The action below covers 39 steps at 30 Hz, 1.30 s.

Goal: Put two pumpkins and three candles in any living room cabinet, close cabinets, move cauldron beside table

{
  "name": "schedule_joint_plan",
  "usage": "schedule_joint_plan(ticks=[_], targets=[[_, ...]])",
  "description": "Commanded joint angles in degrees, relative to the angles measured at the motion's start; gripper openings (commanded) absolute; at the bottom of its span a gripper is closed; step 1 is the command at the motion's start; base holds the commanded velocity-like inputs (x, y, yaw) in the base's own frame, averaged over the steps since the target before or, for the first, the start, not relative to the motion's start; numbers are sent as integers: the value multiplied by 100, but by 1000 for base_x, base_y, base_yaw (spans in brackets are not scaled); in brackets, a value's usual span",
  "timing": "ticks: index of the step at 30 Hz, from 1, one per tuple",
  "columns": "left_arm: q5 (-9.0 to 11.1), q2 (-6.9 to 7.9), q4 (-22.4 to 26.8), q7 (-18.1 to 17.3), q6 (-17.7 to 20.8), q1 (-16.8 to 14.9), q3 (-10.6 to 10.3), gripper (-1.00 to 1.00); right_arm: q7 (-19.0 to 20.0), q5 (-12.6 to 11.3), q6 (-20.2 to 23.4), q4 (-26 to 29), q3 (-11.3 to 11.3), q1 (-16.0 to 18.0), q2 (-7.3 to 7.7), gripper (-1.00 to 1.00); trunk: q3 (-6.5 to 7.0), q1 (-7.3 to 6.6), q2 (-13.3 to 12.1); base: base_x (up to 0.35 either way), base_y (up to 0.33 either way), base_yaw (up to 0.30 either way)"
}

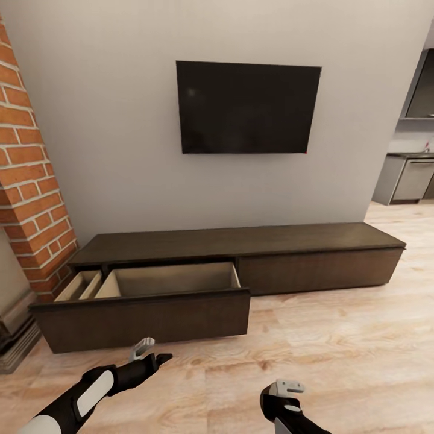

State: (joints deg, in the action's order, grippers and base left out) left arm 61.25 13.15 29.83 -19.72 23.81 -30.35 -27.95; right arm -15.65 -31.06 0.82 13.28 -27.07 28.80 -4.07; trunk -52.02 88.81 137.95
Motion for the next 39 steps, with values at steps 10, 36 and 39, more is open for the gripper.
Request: schedule_joint_plan(ticks=[10,36,39], targets=[[192,590,574,1,1141,-14,235,100,17,-32,-25,53,-44,3,20,-100,150,-221,-398,1,1,114],[467,2025,2730,38,3341,-6,1362,100,1,-38,280,437,-53,3,9,-100,579,-792,-1441,0,0,35],[469,2025,2730,38,3341,-6,1362,100,0,-40,364,485,-53,3,6,-100,633,-858,-1561,0,0,0]])
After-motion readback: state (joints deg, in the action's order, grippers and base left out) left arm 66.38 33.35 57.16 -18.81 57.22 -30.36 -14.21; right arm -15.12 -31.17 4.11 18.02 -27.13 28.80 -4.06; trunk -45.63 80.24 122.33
